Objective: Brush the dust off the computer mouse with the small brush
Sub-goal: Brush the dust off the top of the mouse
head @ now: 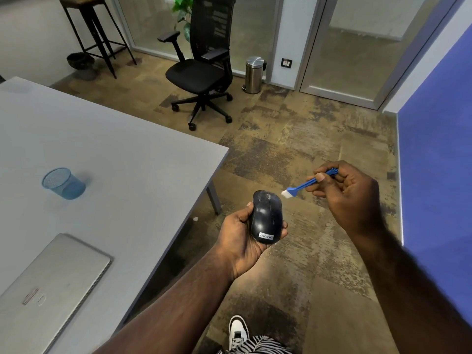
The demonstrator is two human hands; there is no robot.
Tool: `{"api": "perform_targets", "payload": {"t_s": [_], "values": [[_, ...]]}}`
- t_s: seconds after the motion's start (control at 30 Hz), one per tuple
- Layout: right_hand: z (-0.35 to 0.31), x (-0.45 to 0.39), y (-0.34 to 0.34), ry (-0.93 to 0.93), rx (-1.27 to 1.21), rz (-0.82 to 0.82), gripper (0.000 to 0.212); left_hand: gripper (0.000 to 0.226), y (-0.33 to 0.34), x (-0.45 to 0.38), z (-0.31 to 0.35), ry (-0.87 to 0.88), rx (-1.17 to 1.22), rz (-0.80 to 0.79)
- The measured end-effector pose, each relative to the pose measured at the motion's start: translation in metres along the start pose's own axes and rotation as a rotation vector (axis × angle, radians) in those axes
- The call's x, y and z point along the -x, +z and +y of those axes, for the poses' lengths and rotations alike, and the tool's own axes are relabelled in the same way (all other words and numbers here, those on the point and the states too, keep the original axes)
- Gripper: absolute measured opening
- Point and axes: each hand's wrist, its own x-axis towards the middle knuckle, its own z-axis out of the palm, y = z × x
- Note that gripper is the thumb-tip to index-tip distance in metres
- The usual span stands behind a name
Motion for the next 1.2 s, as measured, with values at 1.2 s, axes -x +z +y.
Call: {"api": "perform_targets", "payload": {"t_s": [1.2], "values": [[-0.013,-0.008,0.015,0.058,-0.091,-0.085,0.021,0.045,0.004,0.000,-0.001,-0.006,-0.088,-0.019]]}}
